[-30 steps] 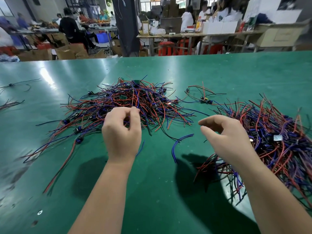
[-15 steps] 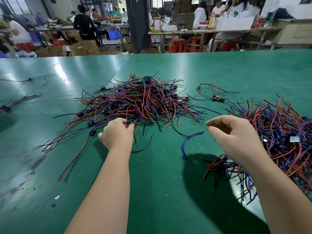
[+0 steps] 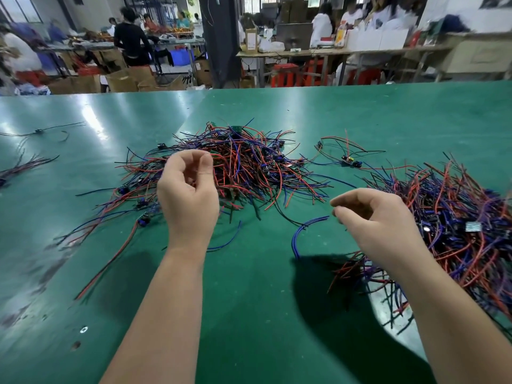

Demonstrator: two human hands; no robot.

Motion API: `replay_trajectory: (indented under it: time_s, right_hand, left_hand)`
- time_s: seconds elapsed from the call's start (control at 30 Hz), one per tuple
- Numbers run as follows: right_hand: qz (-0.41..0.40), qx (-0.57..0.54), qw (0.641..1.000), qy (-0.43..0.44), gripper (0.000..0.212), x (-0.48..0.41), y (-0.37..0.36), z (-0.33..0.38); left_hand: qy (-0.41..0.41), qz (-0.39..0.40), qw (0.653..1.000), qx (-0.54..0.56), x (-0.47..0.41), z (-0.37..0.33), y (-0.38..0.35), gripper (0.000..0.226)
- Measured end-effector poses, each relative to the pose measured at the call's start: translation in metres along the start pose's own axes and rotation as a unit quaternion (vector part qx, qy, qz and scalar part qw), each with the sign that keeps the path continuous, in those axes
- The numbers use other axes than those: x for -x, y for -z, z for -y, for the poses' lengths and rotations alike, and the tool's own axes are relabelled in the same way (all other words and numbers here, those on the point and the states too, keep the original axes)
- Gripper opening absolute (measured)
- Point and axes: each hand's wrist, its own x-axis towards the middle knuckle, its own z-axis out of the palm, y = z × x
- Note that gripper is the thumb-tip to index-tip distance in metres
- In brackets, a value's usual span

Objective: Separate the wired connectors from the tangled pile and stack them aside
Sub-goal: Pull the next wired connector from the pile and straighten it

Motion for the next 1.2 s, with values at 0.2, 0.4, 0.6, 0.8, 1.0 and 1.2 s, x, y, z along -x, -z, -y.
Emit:
replay_trajectory:
  time_s: [0.2,0.4,0.6,0.8,1.0,1.2]
  right_hand:
    - [0.162,-0.23,0.951,-0.13,0.023,0.005,-0.009,0.009]
    - [0.248,-0.479,0.8,-0.263,0.056,0.009,-0.023,0.018]
    - [0.153,-0.557,0.793,-0.194,0.031,0.004,-0.017,0.014]
    - [0.135,-0.537,0.816,-0.168,0.029,0.002,-0.01,0.011]
    - [0.162,-0.487,0.853,-0.1,0.031,0.007,-0.012,0.013]
    - [0.088,-0.468,0.877,-0.059,0.045,0.004,-0.01,0.013]
  left_hand:
    - [0.252,0.093,0.904,0.332,0.012,-0.026,-0.013,0.015]
    - [0.261,0.361,0.768,0.461,0.021,-0.029,-0.006,0.007]
    - [0.158,0.612,0.715,0.299,0.029,-0.028,-0.001,0.034]
    - [0.325,0.601,0.713,0.159,0.031,-0.032,-0.008,0.109]
    - [0.396,0.47,0.779,0.123,0.023,-0.027,-0.013,0.051]
    - [0.427,0.328,0.82,0.195,0.022,-0.022,-0.014,0.014]
